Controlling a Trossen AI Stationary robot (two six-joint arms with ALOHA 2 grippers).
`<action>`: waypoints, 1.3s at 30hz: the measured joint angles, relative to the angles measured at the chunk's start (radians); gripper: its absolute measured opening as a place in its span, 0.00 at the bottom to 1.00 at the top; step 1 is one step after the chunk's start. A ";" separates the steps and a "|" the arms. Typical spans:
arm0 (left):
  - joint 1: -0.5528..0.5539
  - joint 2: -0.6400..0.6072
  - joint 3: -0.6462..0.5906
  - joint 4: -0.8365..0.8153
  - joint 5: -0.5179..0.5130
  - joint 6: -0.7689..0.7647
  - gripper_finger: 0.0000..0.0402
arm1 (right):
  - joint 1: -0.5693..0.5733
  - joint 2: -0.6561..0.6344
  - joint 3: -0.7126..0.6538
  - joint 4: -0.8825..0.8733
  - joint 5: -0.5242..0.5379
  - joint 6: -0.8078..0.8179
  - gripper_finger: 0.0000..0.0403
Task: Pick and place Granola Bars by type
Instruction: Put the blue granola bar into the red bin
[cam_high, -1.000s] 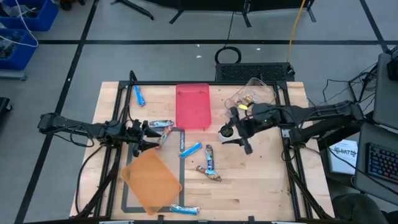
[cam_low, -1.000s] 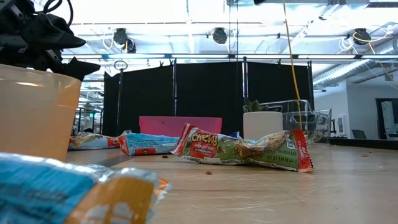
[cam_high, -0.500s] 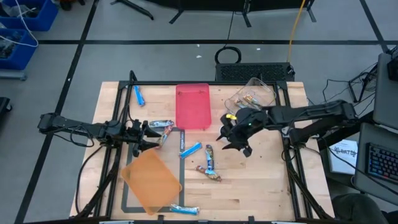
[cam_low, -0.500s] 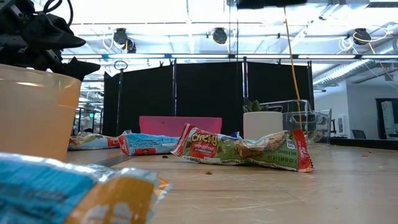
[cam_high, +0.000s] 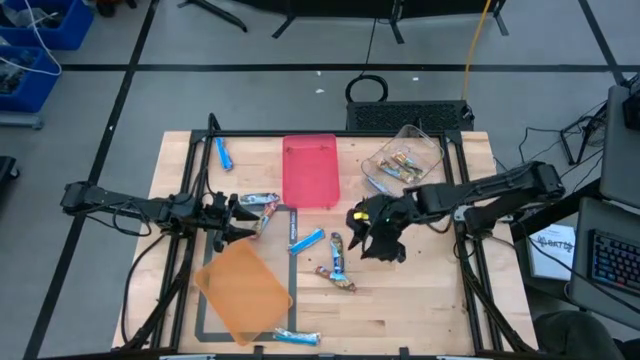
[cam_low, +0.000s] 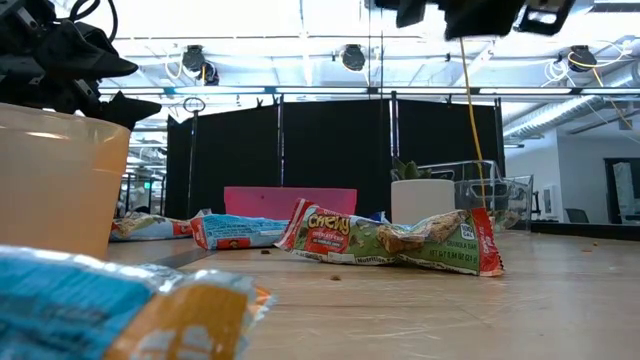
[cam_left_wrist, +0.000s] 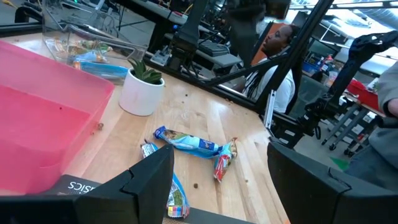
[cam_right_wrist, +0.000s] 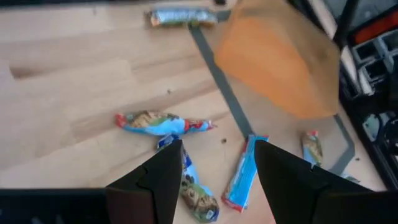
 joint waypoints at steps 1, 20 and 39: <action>0.000 0.000 0.000 0.000 0.000 0.000 0.64 | 0.007 0.016 0.000 0.008 0.020 -0.008 0.47; 0.000 0.000 0.000 0.000 0.000 0.000 0.64 | 0.037 0.143 -0.070 0.184 0.225 -0.210 0.47; 0.000 0.000 0.000 0.000 0.000 0.000 0.64 | 0.064 0.142 -0.375 0.577 0.247 -0.214 0.47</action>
